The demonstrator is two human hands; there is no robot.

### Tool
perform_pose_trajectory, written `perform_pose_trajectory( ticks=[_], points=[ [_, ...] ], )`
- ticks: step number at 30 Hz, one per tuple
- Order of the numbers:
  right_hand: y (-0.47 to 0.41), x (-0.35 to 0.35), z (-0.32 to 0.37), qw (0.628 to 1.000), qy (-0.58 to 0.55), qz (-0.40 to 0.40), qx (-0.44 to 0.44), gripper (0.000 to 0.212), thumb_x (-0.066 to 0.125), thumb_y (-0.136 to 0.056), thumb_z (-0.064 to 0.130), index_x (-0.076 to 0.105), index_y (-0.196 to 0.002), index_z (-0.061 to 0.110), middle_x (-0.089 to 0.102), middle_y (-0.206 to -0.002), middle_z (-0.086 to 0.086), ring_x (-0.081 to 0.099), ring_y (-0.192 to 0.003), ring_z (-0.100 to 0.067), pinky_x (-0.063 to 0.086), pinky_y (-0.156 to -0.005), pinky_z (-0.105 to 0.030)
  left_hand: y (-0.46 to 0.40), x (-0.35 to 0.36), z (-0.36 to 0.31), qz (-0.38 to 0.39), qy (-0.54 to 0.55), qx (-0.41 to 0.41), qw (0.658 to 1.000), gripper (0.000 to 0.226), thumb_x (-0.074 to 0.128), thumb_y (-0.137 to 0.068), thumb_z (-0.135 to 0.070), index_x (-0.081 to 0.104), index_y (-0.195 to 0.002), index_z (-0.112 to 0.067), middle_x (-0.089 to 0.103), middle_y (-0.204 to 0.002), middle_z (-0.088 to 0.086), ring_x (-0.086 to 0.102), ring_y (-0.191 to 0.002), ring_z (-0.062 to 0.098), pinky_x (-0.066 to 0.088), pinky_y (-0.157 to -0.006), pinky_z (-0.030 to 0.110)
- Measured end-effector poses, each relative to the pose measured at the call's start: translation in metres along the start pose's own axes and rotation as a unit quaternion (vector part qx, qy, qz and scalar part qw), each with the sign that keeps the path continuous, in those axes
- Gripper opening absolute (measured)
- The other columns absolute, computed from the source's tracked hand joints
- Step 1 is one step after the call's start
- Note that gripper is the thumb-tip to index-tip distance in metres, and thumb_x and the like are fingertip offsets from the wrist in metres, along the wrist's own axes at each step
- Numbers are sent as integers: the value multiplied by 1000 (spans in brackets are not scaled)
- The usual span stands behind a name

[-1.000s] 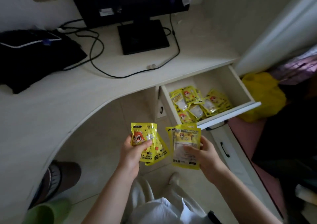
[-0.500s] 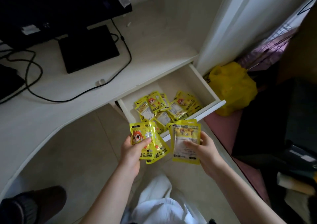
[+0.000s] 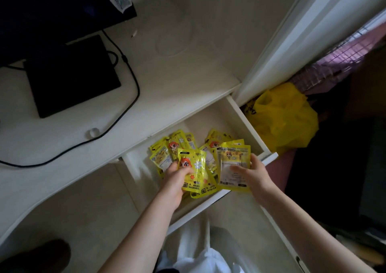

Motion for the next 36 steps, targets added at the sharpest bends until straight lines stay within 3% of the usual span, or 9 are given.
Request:
perform_pose_trajectory(
  ticks=[3,7,11,17,23,27,31,33,36],
  points=[
    [-32,3,12,1000,31,3,4,31,66,-85,4,52,-109,17,67,-106,-9,66,-93,-24,57,-74,-40,-27,12,-7,-14,1,-17,1000,81,73,-70,-16,39,-143,-26,49,-141,3,49,-125,31,39,-103,58],
    [-75,12,25,995,94,15,6,31,62,-86,1,49,-112,12,63,-106,-9,63,-93,-22,55,-68,-34,-59,23,-15,-67,10,-2,998,74,72,-80,-13,36,-145,-22,49,-136,3,49,-124,29,44,-101,53],
    [-119,30,38,985,167,28,-19,27,62,-85,3,49,-108,9,60,-105,-10,61,-96,-25,54,-70,-37,-87,29,-30,-121,-42,41,991,46,69,-82,-6,54,-125,-14,60,-108,2,57,-97,21,44,-68,27],
    [-171,53,38,976,202,73,-28,27,66,-84,8,53,-106,17,64,-105,-6,63,-97,-24,57,-80,-43,-122,42,-40,-155,-32,55,986,56,69,-85,-8,47,-135,-14,59,-116,1,53,-95,15,40,-77,28],
    [-200,47,27,961,261,79,-47,35,63,-88,11,55,-122,11,65,-112,-9,62,-107,-26,53,-89,-38,-143,46,-38,-213,-67,63,973,60,68,-88,-16,42,-142,-18,50,-138,5,53,-116,21,42,-80,27],
    [-203,41,25,936,339,82,-47,32,57,-90,7,56,-122,9,63,-120,-14,60,-114,-29,49,-82,-29,-140,45,-34,-244,-165,72,953,58,64,-89,-7,40,-141,-15,45,-142,9,57,-109,22,43,-65,20],
    [-198,34,23,925,368,97,-20,33,57,-90,8,57,-122,10,63,-122,-14,60,-113,-31,51,-86,-35,-138,49,-30,-214,-226,92,946,59,62,-88,-2,41,-141,-18,52,-138,9,65,-95,23,55,-61,29],
    [-195,31,23,917,385,105,-14,32,58,-90,11,59,-122,11,64,-121,-14,61,-110,-31,53,-90,-40,-136,53,-28,-183,-262,89,943,63,61,-88,-4,37,-145,-20,48,-142,9,65,-93,21,53,-58,25],
    [-184,29,28,894,428,128,-28,32,56,-92,17,58,-123,11,65,-119,-13,62,-106,-30,53,-85,-38,-125,57,-25,-169,-294,101,935,60,61,-90,-9,38,-145,-18,45,-144,8,56,-64,4,43,-46,13]
  ],
)
Point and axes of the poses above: each hand's wrist, its own y-axis away from the middle knuckle, its own x-axis out of the palm, z = x × y, the point moved 6 cm from there along -y, towards the middle knuckle
